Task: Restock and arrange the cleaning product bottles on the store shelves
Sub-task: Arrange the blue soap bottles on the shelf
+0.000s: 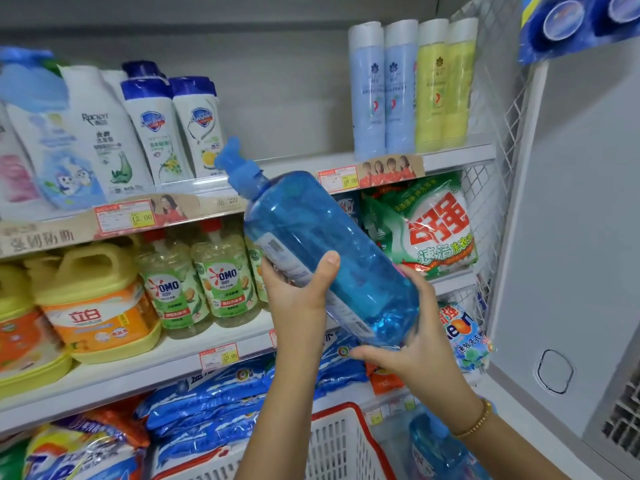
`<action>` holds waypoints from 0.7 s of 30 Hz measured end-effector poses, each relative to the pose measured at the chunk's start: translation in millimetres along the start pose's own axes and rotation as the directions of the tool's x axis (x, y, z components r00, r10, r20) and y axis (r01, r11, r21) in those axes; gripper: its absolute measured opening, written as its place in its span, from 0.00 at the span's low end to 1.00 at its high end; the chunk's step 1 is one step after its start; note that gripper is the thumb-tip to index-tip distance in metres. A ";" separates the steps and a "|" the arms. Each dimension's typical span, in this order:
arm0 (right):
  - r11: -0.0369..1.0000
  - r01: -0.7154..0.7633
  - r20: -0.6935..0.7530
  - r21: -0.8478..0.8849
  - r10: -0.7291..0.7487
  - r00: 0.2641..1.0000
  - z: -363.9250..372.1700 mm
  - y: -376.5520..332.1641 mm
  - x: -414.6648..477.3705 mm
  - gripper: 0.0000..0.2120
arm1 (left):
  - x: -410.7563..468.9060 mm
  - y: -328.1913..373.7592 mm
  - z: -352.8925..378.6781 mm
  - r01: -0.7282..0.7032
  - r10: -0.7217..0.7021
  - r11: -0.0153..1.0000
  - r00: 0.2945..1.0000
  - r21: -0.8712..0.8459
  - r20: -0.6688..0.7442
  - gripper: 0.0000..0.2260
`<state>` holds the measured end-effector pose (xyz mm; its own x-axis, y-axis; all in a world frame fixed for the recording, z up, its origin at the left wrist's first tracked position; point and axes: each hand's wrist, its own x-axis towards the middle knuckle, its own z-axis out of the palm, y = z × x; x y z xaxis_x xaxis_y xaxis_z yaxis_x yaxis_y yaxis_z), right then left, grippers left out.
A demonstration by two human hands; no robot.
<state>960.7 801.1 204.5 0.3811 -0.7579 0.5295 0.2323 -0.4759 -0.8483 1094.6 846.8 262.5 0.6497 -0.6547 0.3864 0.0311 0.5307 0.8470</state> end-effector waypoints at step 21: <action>0.992 -0.094 0.082 0.081 0.087 0.993 6.7 10.6 6.1 0.47 | -0.2 32.0 -1.3 -0.057 0.049 0.955 0.998 0.292 0.034 0.36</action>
<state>971.4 794.3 198.6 0.4719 -0.7572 0.4515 0.2669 -0.3654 -0.8918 1096.4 864.6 289.0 0.6245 -0.6457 0.4395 -0.2287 0.3869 0.8933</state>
